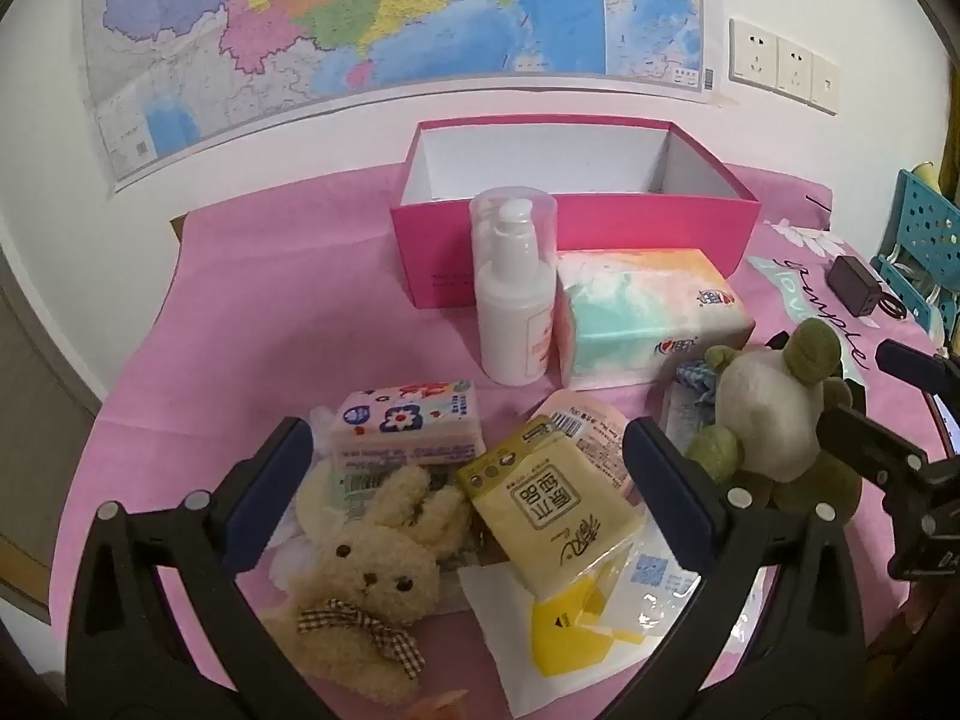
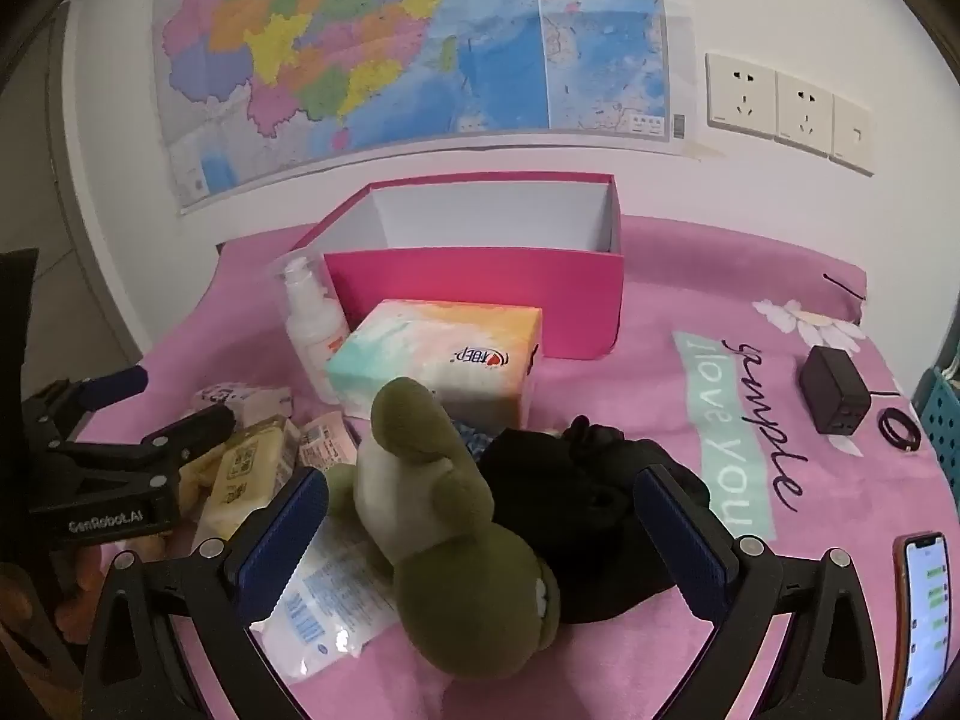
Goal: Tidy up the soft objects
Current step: 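Reach the right gripper toward the green-and-white plush toy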
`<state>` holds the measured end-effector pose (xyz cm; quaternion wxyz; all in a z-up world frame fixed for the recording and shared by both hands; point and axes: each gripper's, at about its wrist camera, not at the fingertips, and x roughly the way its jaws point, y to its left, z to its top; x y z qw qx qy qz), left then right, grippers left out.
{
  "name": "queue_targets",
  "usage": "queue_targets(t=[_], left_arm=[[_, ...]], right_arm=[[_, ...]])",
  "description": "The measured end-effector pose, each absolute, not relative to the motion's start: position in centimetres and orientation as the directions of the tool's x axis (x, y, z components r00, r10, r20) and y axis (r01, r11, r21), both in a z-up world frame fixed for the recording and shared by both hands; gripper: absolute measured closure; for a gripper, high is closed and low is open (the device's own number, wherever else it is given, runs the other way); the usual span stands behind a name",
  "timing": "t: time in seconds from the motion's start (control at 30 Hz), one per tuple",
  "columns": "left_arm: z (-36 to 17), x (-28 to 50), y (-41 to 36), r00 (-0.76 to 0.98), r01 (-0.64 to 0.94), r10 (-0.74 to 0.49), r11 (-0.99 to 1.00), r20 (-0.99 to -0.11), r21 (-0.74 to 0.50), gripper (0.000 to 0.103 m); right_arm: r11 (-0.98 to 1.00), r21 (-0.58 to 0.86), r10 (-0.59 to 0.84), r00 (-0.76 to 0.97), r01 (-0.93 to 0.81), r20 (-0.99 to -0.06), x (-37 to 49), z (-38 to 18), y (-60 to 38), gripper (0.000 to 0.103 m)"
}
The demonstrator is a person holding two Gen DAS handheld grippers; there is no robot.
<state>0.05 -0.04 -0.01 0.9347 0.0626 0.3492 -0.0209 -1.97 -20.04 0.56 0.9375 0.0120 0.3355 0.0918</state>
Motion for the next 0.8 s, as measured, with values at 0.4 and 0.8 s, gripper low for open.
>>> queue_targets(t=[0.4,0.8], left_arm=[[-0.3,-0.4,1.1,0.761,0.083,-0.017,0.994,-0.649,0.071,0.0],[0.1,-0.4,1.0,0.764,0.076,-0.016,0.995,-0.645,0.065,0.0]], right_arm=[[0.983,0.128,0.183,0.749,-0.132,-0.636,-1.7,0.6,-19.2,0.0],[0.982,0.126,0.19,0.749,-0.143,-0.635,-1.8,0.8,-19.1,0.0]])
